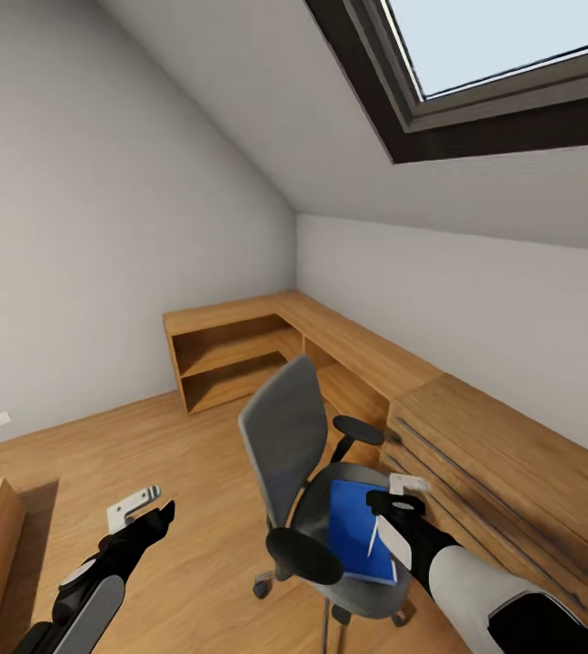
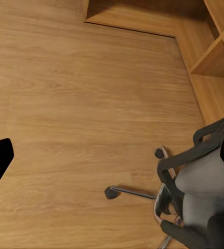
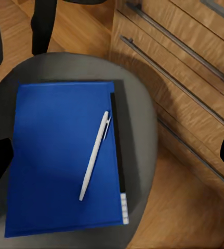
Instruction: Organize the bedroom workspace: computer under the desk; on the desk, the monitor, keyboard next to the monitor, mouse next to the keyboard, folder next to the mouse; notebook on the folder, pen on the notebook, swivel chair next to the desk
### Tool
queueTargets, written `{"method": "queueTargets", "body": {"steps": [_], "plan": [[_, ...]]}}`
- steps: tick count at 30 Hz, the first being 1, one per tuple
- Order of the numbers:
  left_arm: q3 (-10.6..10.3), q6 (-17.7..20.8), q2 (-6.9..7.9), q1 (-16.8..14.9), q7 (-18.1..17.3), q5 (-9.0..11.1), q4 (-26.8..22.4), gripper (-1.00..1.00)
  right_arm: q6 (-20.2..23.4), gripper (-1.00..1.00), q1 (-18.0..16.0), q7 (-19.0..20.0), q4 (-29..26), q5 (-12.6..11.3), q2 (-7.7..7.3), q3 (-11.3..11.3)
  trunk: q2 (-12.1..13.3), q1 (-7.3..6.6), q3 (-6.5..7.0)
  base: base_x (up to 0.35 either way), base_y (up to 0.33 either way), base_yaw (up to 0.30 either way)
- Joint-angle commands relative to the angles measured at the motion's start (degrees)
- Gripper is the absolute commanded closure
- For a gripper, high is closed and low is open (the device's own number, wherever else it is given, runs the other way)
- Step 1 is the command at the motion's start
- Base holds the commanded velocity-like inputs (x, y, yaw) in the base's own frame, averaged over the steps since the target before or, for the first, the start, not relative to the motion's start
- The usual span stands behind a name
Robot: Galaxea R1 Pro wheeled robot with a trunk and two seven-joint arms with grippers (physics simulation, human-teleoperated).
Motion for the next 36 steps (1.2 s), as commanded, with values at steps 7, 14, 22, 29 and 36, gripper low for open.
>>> {"method": "queueTargets", "body": {"steps": [7, 14, 22, 29, 36], "plan": [[-0.16, 0.08, 0.2, -0.06, 0.48, 0.31, -0.08, -1.0, 5.94, -1.0, -0.05, -0.26, 0.34, -0.45, -0.03, 0.46, -0.09, 0.05, -0.1, 0.328, 0.037, 0.0], [-0.09, 0.09, 0.28, -0.06, 0.48, 0.3, -0.16, -1.0, 8.5, -1.0, -0.05, -0.23, 0.41, -0.5, 0.03, 0.4, -0.09, 0.05, -0.1, 0.329, 0.039, 0.0], [-0.01, 0.35, 0.31, -0.06, 0.48, 0.33, -0.31, -1.0, 8.91, -1.0, -0.05, -0.23, 0.44, -0.5, -0.16, -0.2, -0.09, 0.05, -0.1, 0.162, 0.016, 0.0], [0.89, 0.5, 0.45, -0.06, 0.56, 0.69, -2.77, -1.0, 11.71, -1.0, -0.05, -0.15, 0.5, -0.5, -0.39, -3.35, -0.09, 0.05, -0.1, 0.023, 0.002, 0.0], [4.92, 0.59, 0.39, -0.06, 0.57, 0.82, -3.12, -1.0, 15.71, -1.0, -0.05, -0.21, 0.35, -0.46, -0.78, -6.1, -2.09, 1.15, -1.0, 0.001, 0.0, 0.0]]}}
